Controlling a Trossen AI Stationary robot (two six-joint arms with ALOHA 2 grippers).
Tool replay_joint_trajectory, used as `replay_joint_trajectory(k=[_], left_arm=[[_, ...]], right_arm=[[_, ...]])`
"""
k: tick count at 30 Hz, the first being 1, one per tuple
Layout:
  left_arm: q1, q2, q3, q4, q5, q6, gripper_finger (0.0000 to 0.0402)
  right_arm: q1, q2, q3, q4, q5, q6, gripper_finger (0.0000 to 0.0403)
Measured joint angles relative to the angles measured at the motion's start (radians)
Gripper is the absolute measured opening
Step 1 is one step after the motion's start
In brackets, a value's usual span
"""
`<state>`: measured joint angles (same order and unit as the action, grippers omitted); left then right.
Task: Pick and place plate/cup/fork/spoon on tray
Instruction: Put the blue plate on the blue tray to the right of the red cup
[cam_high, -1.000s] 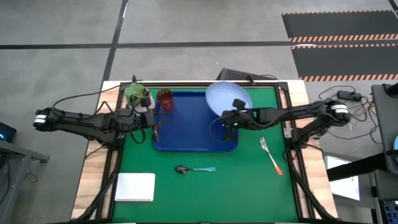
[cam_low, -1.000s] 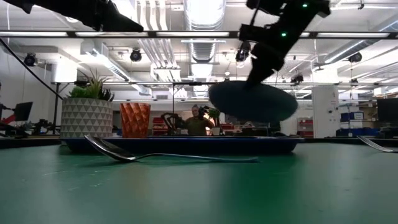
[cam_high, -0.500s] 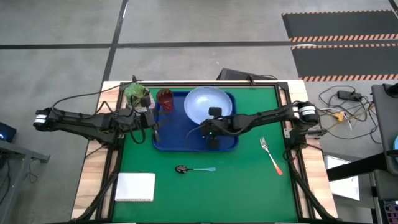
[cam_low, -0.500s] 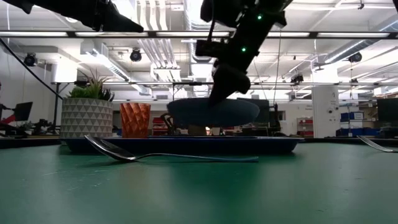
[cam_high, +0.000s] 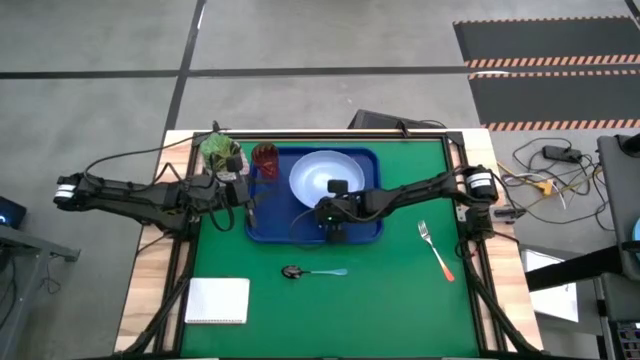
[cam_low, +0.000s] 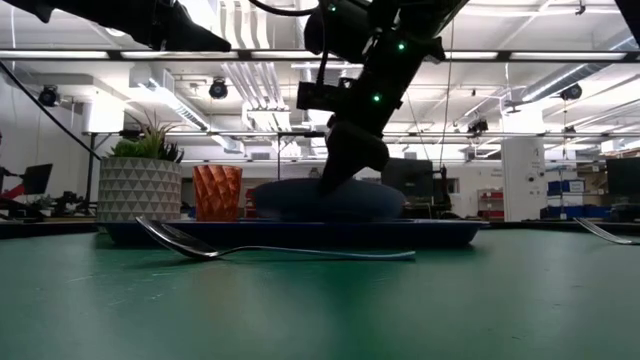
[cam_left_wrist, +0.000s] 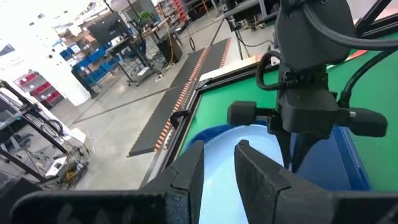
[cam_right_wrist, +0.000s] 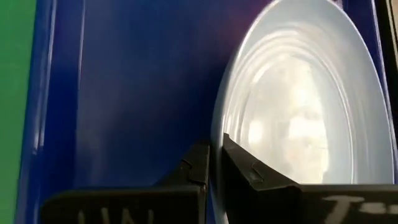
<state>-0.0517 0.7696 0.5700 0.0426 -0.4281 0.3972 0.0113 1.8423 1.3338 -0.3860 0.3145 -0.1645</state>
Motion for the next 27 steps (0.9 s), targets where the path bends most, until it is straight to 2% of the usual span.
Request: replay_joint_trajectory(k=[27], left_arm=[[0.0, 0.002, -0.003, 0.003, 0.0, 0.003, 0.007]], right_arm=[[0.0, 0.021, -0.008, 0.033, -0.061, 0.087, 0.0013]])
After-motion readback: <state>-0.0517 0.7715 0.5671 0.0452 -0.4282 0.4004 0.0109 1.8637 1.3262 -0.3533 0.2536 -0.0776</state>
